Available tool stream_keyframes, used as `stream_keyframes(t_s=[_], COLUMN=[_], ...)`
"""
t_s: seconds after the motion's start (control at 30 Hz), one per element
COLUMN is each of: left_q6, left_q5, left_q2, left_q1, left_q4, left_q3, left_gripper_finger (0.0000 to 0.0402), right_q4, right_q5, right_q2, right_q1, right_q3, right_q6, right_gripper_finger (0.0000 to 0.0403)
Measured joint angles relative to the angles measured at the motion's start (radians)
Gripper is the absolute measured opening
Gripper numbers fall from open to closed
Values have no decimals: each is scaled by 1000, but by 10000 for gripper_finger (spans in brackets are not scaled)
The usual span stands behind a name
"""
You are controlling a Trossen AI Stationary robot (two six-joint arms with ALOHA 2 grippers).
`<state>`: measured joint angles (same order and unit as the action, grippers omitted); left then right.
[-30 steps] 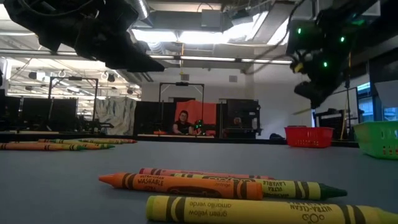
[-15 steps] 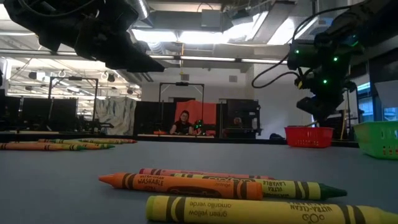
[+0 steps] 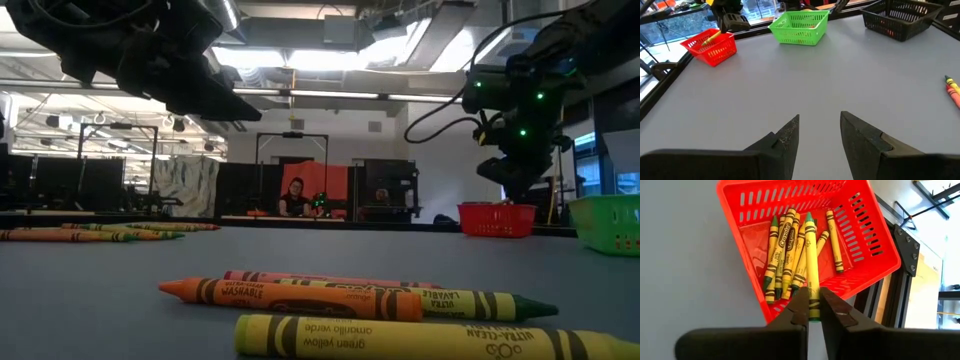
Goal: Sort crayons
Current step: Put the green crayon into the red bin, then put the red crayon into the black bin
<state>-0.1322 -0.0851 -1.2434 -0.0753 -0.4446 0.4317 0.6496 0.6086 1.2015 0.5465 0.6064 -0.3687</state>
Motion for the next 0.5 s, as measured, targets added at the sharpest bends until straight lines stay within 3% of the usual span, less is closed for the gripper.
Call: stream_keyframes(t_s=[0.33,0.5], left_q6=[27,78], left_q5=[1,0], left_q2=[0,-16], left_q1=[0,-15], left_q4=[0,-15], left_q3=[0,0], left_gripper_finger=[127,127], right_q4=[47,-65], right_q5=[-40,-62], right_q2=[-4,-52], right_q1=[-8,-148], right_q3=[47,71], right_q6=[33,66], right_gripper_finger=[165,193])
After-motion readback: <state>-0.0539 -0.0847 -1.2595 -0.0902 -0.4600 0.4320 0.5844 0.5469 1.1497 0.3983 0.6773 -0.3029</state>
